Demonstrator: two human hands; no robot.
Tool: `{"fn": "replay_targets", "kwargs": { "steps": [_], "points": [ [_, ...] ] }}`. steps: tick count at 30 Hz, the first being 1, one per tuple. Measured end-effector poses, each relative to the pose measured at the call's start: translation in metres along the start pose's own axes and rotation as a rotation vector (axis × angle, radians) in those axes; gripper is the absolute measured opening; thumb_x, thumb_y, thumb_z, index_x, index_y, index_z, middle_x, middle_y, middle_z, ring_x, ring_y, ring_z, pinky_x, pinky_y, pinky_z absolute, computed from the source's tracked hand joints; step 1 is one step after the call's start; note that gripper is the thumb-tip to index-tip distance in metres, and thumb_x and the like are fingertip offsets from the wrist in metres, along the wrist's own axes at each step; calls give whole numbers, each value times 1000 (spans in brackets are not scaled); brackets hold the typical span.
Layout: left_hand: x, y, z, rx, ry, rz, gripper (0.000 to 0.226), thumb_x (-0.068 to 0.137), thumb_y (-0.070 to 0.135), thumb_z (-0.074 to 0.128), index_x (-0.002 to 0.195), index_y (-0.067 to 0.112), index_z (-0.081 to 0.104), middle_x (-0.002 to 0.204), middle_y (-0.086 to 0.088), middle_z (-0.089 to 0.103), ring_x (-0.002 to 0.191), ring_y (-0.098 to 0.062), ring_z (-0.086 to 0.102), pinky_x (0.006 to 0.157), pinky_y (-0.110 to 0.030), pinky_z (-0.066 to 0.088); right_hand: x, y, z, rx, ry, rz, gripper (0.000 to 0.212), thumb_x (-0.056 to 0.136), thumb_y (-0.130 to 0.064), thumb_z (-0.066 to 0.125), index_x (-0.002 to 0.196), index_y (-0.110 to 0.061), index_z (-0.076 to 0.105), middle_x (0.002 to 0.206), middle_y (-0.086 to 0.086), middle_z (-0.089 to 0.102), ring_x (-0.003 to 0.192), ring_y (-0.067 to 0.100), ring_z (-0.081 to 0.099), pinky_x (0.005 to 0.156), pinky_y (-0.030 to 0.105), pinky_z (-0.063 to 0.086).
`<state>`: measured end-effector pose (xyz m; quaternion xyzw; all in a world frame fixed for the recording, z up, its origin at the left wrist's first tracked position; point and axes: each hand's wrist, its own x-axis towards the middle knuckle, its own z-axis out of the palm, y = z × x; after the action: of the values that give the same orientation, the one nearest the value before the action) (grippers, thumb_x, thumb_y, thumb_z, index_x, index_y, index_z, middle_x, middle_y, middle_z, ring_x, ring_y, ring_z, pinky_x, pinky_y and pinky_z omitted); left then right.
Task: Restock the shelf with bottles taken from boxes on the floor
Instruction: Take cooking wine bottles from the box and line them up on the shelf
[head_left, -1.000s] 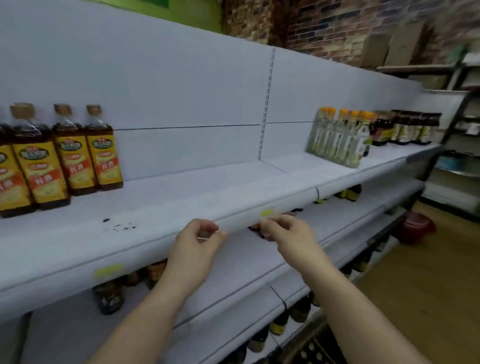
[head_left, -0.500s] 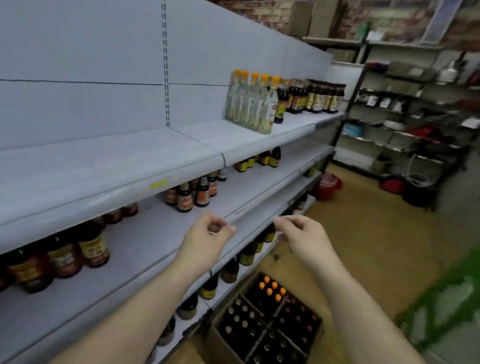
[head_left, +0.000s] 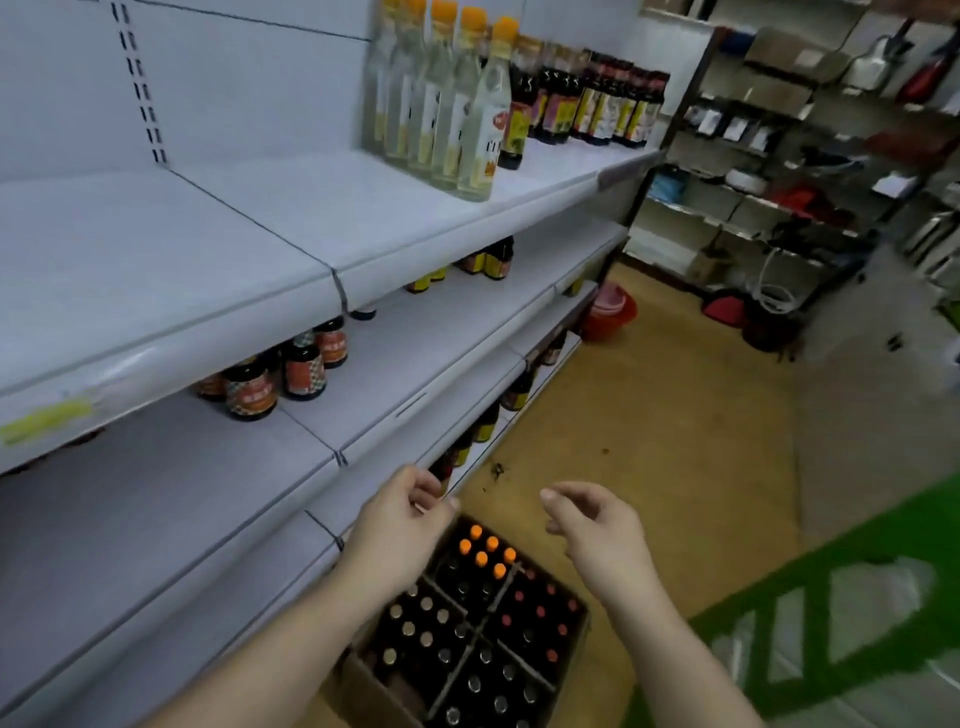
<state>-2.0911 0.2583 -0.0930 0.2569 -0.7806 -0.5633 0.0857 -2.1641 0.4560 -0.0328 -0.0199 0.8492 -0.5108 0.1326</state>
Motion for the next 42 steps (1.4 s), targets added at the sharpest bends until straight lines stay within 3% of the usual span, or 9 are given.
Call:
{"fn": "replay_targets", "kwargs": {
  "steps": [3,6,13,19,26,31,35,39,42],
  "points": [
    [37,-18,8,63,-23,-24,18,92,40,71,103,33,58,96,8,65,85,-7,63,75,-28,52,36,15,18,-16,-22,64,10,95,-40,69,102,-34,70,103,-11,73,100,10,69,91,39,57],
    [68,-35,21,114,-55,-59,18,92,41,70,103,34,58,95,11,64,85,-7,63,77,-31,54,66,32,33,-37,-53,135,13,95,-40,69,103,-31,71,99,-8,74,92,12,71,81,33,58],
    [96,-67,54,116,-66,-157,20,92,38,71,107,29,60,95,8,64,82,-7,62,68,-25,46,110,78,52,-59,-98,245,13,93,-41,71,100,-31,73,83,-2,77,83,26,74,83,47,60],
    [92,-92,77,98,-1,-245,18,92,38,71,103,31,58,95,8,64,83,-4,62,68,-19,44,134,119,62,-95,-171,275,11,90,-41,74,98,-34,73,89,-10,77,86,12,74,89,47,58],
    [81,-151,111,80,30,-338,14,94,39,70,96,36,56,93,10,63,79,-4,64,70,-27,52,148,183,82,-175,-263,294,16,90,-33,75,106,-29,71,82,-11,76,74,10,72,79,36,58],
    [91,-220,139,109,1,-417,17,93,34,71,99,33,55,93,8,64,83,-4,61,73,-25,51,160,247,114,-237,-345,317,16,93,-26,73,107,-30,66,88,-11,72,65,-11,62,56,7,42],
    [101,-284,164,148,-21,-464,16,94,42,67,101,36,55,98,12,63,88,-5,62,79,-32,54,173,304,156,-307,-378,316,22,93,-30,73,114,-28,66,85,-11,72,69,-5,65,61,9,44],
    [108,-352,191,184,-11,-464,20,95,37,68,111,30,57,94,14,62,87,-2,61,78,-31,55,188,367,203,-392,-406,307,25,92,-36,71,116,-30,66,87,-12,74,84,7,68,81,29,54],
    [112,-405,210,206,-17,-454,18,95,34,67,108,27,57,90,16,60,82,3,59,67,-21,49,202,421,235,-442,-419,275,25,93,-32,70,117,-28,65,90,-15,72,87,5,67,76,21,52]
  ]
}}
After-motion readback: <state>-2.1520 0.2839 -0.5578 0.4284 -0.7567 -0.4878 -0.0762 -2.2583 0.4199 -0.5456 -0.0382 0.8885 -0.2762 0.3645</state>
